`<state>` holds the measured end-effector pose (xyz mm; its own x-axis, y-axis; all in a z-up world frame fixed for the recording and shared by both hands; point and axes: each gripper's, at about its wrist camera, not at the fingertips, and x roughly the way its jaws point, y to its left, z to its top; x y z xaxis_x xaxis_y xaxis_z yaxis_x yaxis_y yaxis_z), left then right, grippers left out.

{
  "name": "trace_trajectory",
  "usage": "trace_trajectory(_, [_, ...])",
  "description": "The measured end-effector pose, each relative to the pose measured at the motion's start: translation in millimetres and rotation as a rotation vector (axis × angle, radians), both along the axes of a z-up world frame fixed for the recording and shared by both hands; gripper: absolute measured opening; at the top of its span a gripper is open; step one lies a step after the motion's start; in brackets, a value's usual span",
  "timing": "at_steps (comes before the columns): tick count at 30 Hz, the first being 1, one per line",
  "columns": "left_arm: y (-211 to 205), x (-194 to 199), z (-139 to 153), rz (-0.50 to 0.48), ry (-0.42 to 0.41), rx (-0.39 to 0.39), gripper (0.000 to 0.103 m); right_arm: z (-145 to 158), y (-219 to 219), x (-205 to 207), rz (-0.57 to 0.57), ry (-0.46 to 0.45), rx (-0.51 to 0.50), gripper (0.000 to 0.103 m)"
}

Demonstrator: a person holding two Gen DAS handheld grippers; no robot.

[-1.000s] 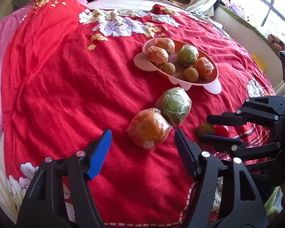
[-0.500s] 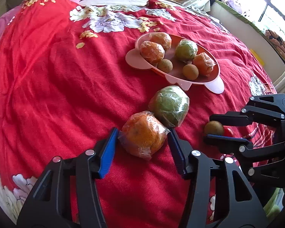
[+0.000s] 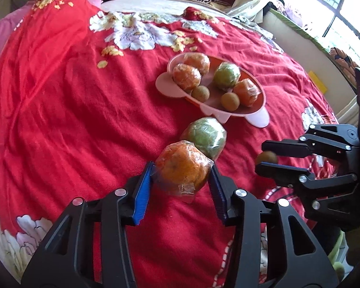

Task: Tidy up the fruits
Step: 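Grasp a wrapped orange with the left gripper while the right gripper grasps a brown kiwi, then carry the wrapped orange and kiwi over the pink plate with both grippers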

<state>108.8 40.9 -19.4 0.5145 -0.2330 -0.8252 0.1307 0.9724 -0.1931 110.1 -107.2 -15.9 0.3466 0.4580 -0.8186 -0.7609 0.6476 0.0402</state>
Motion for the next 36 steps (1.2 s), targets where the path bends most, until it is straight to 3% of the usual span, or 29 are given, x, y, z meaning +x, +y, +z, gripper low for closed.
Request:
trace_trajectory(9, [-6.1, 0.7, 21.8, -0.001, -0.040, 0.009, 0.037, 12.7, -10.5, 5.0, -0.023, -0.017, 0.033, 0.019])
trace_trajectory(19, [-11.9, 0.5, 22.2, -0.007, -0.037, 0.008, 0.037, -6.6, -5.4, 2.3, 0.009, 0.033, 0.009, 0.020])
trace_trajectory(23, [-11.9, 0.5, 21.8, -0.007, -0.037, 0.008, 0.037, -12.3, -1.2, 3.3, 0.015, 0.027, -0.023, 0.030])
trace_trajectory(29, [-11.9, 0.7, 21.4, -0.007, -0.036, 0.006, 0.037, -24.3, 3.2, 8.5, 0.018, 0.041, -0.077, 0.030])
trace_trajectory(36, [-12.5, 1.3, 21.3, -0.007, -0.037, 0.008, 0.037, -22.0, 3.6, 8.2, 0.012, 0.030, -0.058, 0.025])
